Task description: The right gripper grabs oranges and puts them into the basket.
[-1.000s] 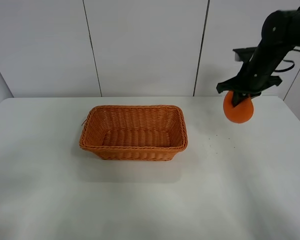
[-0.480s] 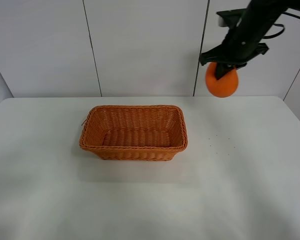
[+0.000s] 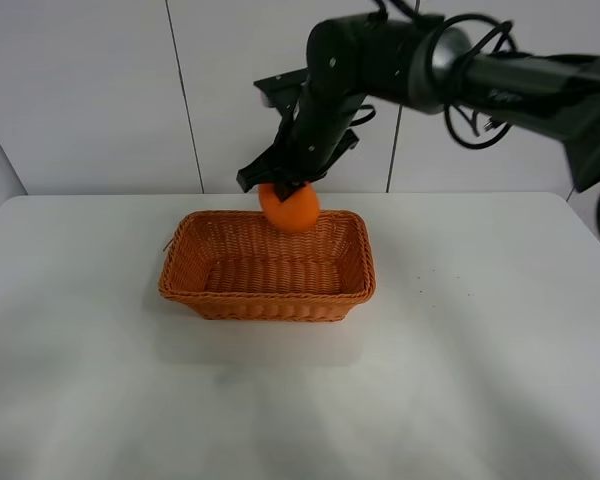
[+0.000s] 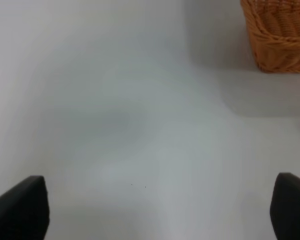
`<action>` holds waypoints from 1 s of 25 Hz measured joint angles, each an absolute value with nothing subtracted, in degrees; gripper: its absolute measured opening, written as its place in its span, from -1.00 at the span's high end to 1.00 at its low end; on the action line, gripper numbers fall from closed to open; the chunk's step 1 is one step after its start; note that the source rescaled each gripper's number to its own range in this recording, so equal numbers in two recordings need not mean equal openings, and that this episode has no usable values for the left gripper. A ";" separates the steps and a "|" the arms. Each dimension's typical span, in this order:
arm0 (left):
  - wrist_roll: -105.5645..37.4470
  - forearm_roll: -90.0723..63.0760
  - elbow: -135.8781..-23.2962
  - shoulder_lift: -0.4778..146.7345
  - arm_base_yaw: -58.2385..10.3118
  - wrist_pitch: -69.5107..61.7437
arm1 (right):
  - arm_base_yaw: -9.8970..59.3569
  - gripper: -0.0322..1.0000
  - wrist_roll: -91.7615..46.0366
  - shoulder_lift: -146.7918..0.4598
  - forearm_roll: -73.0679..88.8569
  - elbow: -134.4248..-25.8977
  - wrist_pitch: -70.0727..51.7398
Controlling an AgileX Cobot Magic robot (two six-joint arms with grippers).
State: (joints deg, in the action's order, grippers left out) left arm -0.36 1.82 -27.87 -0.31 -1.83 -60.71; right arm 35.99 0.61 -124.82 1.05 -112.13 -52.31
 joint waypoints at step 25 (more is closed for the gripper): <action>-0.36 1.82 -27.87 -0.31 -1.83 -60.71 | 33.02 -1.00 1.32 -131.15 1.86 -132.75 -69.07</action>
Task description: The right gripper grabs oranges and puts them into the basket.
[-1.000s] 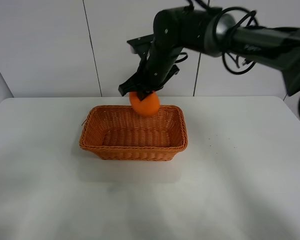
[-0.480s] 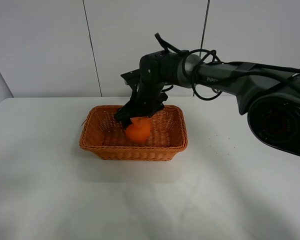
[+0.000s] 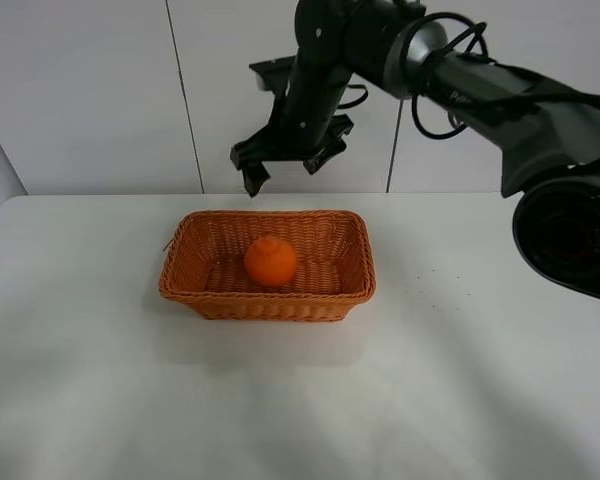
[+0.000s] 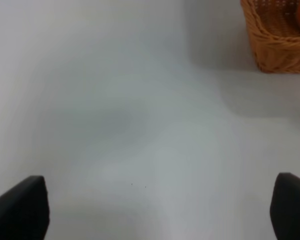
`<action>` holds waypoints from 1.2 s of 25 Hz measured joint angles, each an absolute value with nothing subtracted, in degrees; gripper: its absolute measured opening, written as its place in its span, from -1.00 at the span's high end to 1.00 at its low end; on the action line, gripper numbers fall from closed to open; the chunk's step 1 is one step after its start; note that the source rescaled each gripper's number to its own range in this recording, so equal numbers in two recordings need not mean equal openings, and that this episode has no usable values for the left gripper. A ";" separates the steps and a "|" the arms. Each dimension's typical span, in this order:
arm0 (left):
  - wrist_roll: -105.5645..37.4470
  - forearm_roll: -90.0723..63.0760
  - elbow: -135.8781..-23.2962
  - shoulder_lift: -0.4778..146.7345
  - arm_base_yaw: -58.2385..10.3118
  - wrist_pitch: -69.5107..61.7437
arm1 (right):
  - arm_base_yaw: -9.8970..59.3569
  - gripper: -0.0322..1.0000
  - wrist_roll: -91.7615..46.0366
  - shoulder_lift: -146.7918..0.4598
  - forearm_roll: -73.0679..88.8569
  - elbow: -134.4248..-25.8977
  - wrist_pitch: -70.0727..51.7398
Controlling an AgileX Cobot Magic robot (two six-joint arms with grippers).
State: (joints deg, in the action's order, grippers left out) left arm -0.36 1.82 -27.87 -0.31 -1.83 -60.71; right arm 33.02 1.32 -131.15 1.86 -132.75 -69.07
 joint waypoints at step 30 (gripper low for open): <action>-0.36 1.82 -27.87 -0.31 -1.83 -60.71 | 1.08 -1.00 -0.86 -128.26 3.48 -130.43 -69.92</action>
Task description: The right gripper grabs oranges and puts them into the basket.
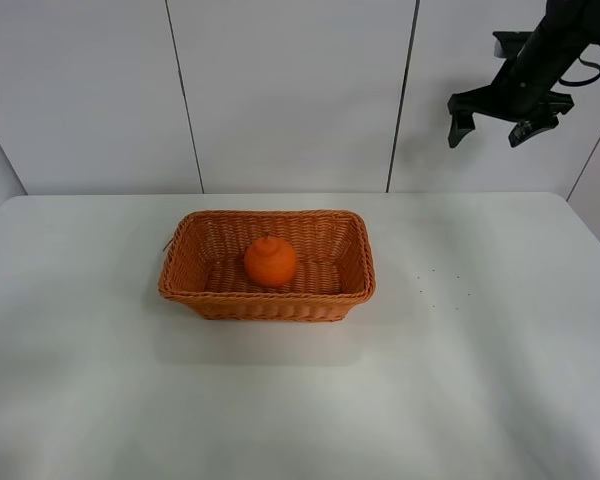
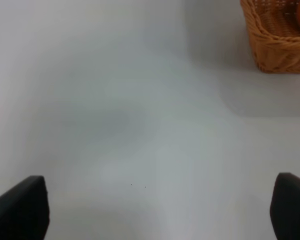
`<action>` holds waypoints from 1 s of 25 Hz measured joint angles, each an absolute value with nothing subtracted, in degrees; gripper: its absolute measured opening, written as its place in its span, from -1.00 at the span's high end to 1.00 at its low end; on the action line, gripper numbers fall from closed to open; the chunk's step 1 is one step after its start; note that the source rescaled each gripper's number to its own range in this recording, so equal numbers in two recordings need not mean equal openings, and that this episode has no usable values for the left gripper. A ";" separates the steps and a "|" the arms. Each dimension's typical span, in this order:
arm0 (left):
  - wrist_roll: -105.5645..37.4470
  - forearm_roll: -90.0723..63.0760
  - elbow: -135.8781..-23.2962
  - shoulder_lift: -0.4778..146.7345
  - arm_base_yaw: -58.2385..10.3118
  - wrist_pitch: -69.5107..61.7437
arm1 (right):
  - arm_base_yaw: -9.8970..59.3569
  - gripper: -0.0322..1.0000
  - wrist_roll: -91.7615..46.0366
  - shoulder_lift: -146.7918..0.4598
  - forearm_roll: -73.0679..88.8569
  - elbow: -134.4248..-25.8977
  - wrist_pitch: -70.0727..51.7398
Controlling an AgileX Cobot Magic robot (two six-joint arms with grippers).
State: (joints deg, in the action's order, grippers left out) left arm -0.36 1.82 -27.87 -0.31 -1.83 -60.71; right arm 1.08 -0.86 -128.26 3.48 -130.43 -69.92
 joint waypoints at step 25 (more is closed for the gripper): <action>-0.36 1.82 -27.87 -0.31 -1.83 -60.71 | 1.44 -1.00 -0.65 -67.80 2.67 -59.53 -69.82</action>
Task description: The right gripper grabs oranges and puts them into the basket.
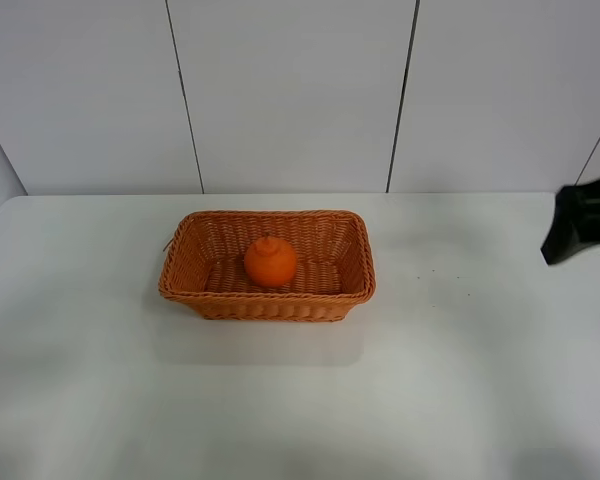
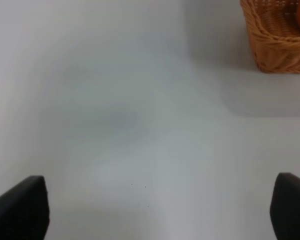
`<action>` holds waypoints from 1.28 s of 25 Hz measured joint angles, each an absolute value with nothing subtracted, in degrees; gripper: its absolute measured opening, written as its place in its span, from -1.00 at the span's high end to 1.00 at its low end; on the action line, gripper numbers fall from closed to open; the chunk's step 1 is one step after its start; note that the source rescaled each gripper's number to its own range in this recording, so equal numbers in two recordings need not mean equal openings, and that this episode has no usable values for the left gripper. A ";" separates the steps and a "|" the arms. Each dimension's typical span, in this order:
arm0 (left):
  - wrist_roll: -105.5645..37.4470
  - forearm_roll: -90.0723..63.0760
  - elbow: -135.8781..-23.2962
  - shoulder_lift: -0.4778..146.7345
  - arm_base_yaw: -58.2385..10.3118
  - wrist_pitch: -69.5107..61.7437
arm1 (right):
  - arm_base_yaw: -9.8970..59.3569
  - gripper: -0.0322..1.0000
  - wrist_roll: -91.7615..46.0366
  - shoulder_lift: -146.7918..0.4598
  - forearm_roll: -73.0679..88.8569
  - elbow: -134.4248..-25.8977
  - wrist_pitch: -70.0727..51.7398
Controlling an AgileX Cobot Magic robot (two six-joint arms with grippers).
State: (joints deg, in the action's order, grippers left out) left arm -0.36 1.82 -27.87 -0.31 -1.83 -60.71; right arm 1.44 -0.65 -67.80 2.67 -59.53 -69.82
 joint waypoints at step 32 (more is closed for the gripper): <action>-0.36 1.82 -27.87 -0.31 -1.83 -60.71 | 1.44 -1.00 -0.47 0.18 2.04 -28.46 -59.19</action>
